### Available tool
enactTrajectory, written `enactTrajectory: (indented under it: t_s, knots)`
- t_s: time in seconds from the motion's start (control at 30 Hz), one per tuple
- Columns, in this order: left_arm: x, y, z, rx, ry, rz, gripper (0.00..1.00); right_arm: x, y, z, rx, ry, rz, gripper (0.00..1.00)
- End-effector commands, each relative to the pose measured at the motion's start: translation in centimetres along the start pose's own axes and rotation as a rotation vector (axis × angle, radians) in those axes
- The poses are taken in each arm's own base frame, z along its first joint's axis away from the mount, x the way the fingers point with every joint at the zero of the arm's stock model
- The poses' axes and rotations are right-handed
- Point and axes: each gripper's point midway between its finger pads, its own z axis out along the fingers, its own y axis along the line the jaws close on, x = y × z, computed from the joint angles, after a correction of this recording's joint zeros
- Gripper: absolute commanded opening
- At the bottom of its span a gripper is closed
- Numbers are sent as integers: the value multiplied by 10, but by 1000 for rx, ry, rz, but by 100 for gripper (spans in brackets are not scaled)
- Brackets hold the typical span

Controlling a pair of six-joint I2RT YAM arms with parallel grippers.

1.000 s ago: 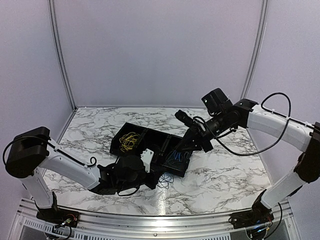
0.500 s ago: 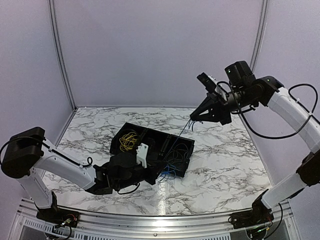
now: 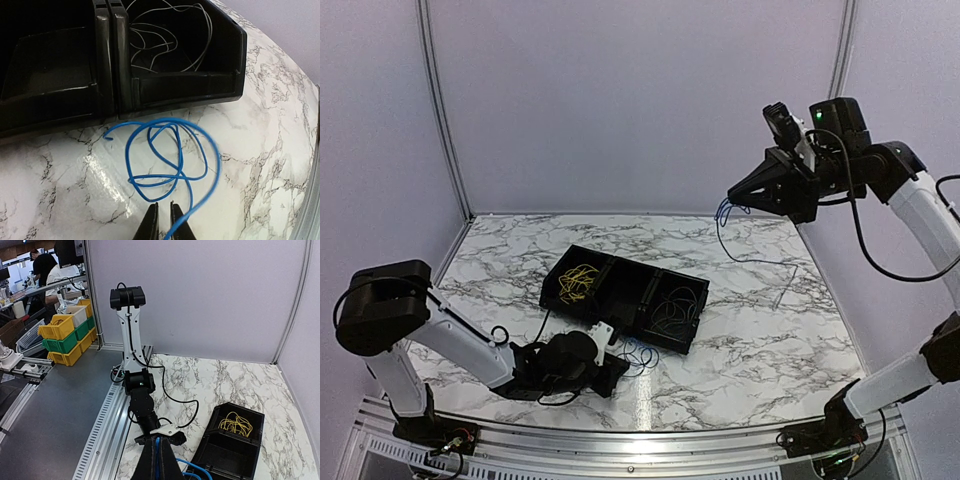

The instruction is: Untangle the cables

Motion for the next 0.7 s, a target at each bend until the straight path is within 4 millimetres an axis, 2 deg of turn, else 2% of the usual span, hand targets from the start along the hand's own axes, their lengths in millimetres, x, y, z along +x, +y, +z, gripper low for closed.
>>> enactTrajectory:
  t_s: [0.0, 0.07, 0.13, 0.2, 0.37, 0.43, 0.53, 0.67]
  knots:
    - [-1, 2, -15, 15, 5, 3, 10, -11, 6, -4, -10, -23, -43, 0]
    - [-6, 0, -26, 33, -10, 10, 12, -5, 5, -3, -4, -13, -36, 0]
    - [-18, -6, -38, 59, -42, 24, 17, 4, 3, -1, 3, -2, -21, 0]
    - [-34, -9, -52, 65, -82, 31, 27, 17, -1, 2, 10, 11, -2, 0]
    - [-91, 5, -93, -67, -253, 75, 45, 47, -9, 7, 47, 37, 48, 0]
    - [-116, 3, -110, -82, -329, 101, 53, 59, -10, 10, 54, 40, 73, 0]
    - [-149, -19, -123, -29, -394, 154, 59, 76, -11, 14, 49, 42, 117, 1]
    - [-174, -59, -115, 100, -401, 183, 62, 91, -12, 17, 45, 46, 153, 2]
